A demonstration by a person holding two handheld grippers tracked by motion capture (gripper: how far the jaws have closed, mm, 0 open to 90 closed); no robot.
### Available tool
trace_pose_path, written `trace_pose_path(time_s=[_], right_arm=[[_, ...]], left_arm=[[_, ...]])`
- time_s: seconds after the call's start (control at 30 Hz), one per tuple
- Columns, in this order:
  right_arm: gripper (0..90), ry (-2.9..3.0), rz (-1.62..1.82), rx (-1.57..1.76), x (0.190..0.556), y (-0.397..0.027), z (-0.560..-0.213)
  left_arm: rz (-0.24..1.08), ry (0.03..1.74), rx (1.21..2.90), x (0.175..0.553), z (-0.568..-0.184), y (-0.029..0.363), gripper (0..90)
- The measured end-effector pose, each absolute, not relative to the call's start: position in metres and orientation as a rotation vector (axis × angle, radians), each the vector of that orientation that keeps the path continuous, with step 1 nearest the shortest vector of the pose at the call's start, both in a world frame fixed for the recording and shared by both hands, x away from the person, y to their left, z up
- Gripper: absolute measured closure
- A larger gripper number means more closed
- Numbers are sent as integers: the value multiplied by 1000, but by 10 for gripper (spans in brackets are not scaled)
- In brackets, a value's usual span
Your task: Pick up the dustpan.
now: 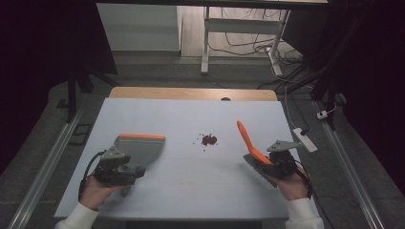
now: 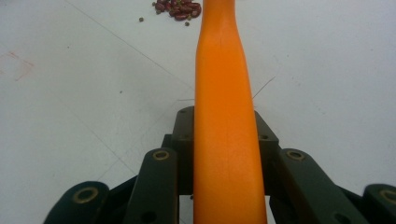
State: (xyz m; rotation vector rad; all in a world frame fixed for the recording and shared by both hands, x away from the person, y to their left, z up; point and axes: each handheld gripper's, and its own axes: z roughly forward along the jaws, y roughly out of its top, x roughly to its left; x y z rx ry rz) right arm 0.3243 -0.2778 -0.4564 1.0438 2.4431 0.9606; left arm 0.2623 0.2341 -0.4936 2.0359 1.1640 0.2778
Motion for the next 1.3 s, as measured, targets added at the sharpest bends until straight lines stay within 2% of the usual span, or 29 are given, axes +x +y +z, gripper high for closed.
trace_pose_path(time_s=[0.97,1.1,1.3], right_arm=[[705,2449,953,1068,325,-277,-457],[705,2448,963,1068,326,-275,-456],[706,2453,959,1058,326,-279,-450]], left_arm=[[299,1196,2026,261,-486,235,192],[352,1209,2046,260,-479,229,191],[345,1223,2038,263,-466,220,189]])
